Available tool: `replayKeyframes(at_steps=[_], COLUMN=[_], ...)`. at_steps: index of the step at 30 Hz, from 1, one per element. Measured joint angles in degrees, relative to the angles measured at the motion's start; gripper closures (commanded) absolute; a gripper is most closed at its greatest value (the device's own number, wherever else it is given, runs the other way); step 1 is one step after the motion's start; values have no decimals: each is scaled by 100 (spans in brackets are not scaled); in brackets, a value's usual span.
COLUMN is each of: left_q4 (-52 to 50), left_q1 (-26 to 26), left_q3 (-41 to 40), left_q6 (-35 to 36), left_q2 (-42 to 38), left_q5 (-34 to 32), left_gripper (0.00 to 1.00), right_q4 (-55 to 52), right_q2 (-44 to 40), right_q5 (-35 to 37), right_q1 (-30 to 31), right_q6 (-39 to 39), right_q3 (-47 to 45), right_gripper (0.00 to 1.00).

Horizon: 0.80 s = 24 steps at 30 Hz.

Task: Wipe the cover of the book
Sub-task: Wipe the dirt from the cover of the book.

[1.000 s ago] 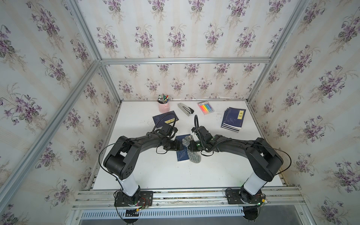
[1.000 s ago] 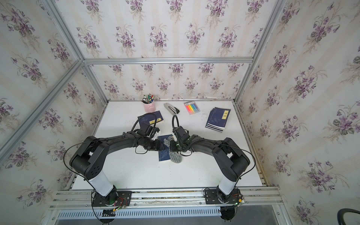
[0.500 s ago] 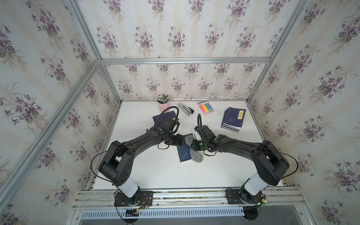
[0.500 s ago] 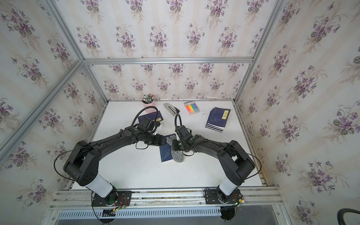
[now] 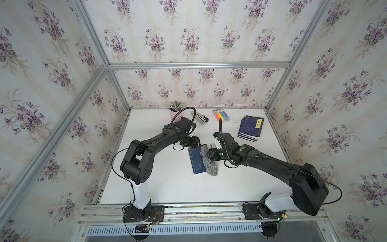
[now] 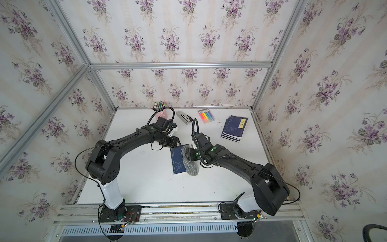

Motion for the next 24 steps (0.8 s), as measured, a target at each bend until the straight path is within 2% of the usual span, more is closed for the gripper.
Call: replayKeyframes(at_steps=[8,15,17,20,24], left_q4=[-57,85,129,116,243], left_q1=[11,225,299,337,337], left_q3=[20,-525,-634,-719,-719], left_q6=[205,166,162,146,146], left_q2=[299,289,258,258,310], left_q5=[125,304,293,319,433], left_gripper=[32,33,32,32,33], right_q4=[118,472,459,387,267], right_q2=[-249,935,1305,1685,1801], right_q5=[-17,-61,-24,90,98], right_q1=[109,107,107,107,103], right_q6=[-273,-411,-428,-463,-525], right_q3=[-118,372,579,824,964], right_gripper=[38,39,43,58,89])
